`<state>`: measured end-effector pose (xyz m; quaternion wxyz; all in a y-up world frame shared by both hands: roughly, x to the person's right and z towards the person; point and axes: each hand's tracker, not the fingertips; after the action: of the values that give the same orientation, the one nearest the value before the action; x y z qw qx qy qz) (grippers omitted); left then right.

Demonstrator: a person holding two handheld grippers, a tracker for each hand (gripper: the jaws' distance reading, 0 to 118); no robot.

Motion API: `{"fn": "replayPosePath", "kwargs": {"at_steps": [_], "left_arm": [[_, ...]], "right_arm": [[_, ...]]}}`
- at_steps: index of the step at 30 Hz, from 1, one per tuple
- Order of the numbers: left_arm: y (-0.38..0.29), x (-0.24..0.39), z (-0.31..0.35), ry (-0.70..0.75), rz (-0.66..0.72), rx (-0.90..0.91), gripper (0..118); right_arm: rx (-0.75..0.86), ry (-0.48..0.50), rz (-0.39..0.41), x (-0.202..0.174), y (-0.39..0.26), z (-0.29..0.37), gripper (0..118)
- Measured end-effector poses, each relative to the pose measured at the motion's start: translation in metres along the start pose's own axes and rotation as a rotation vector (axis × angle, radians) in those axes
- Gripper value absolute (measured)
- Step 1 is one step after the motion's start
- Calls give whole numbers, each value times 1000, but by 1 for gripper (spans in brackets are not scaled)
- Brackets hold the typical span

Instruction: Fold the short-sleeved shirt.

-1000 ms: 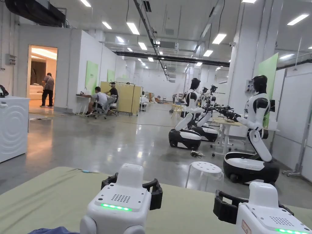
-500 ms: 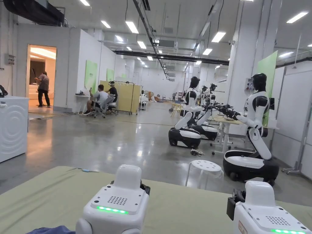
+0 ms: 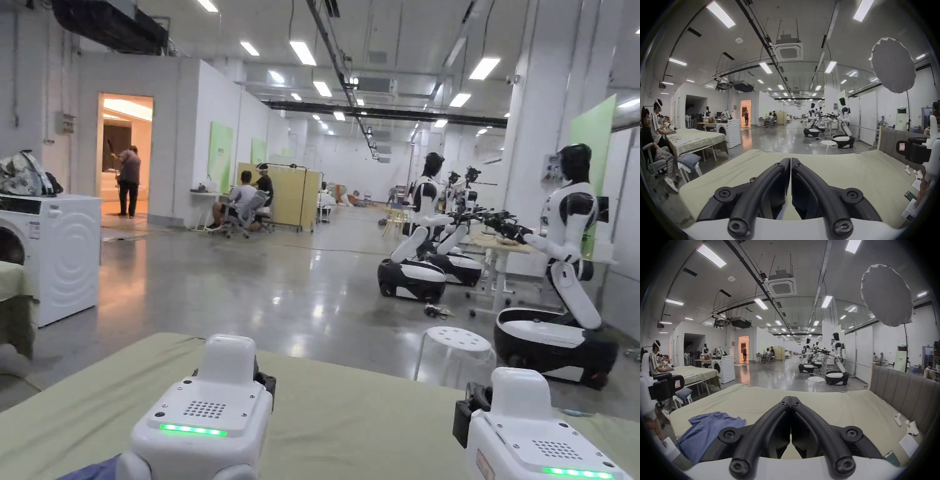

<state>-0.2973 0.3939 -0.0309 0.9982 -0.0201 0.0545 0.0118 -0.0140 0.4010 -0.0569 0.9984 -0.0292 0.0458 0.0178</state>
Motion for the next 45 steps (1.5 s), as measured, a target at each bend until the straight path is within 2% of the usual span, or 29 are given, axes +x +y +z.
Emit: {"fn": "replayPosePath", "kwargs": {"at_steps": [10, 13, 16, 20, 22, 24, 25, 26, 28, 29, 30, 31, 32, 35, 38, 43, 45], "left_arm": [[-16, -135, 38, 310, 13, -54, 5], [-22, -160, 42, 337, 7, -82, 5], [-32, -173, 33, 348, -3, -150, 5], [-60, -185, -4, 314, -2, -349, 5], [-86, -194, -38, 200, 33, -577, 6], [-133, -203, -79, 14, 102, -893, 6], [-159, -208, -96, 10, 180, -970, 6], [-175, -211, -105, 12, 220, -1001, 6], [-201, -210, -123, 45, 186, -988, 6], [-212, -208, -131, 62, 167, -990, 14], [-218, -208, -138, 61, 174, -978, 38], [-222, -209, -144, 62, 182, -964, 75], [-224, -208, -151, 16, 239, -938, 86], [-216, -192, -168, -56, 303, -843, 85], [-222, -167, -202, -73, 227, -853, 85], [-288, -147, -263, 71, 79, -1021, 88], [-274, -143, -247, 54, 113, -937, 84]], "right_arm": [[-37, 309, 5, -148, -20, -30, 1], [-60, 375, -30, -177, -25, -35, 1], [-67, 388, -22, -193, -32, -39, 1], [-89, 398, 9, -203, -51, -50, 1], [-105, 400, 28, -207, -63, -55, 1], [-135, 403, 60, -208, -78, -64, 1], [-149, 399, 67, -209, -87, -69, 1], [-164, 398, 70, -208, -95, -74, 1], [-196, 404, 75, -207, -111, -85, 1], [-210, 408, 80, -206, -119, -91, 1], [-225, 408, 91, -207, -127, -98, 1], [-246, 400, 108, -208, -134, -103, 1], [-264, 399, 115, -207, -141, -110, 1], [-301, 389, 114, -206, -159, -124, 1], [-340, 370, 99, -201, -176, -135, 1], [-391, 324, 83, -183, -194, -141, 1], [-409, 311, 74, -174, -197, -141, 1]]}}
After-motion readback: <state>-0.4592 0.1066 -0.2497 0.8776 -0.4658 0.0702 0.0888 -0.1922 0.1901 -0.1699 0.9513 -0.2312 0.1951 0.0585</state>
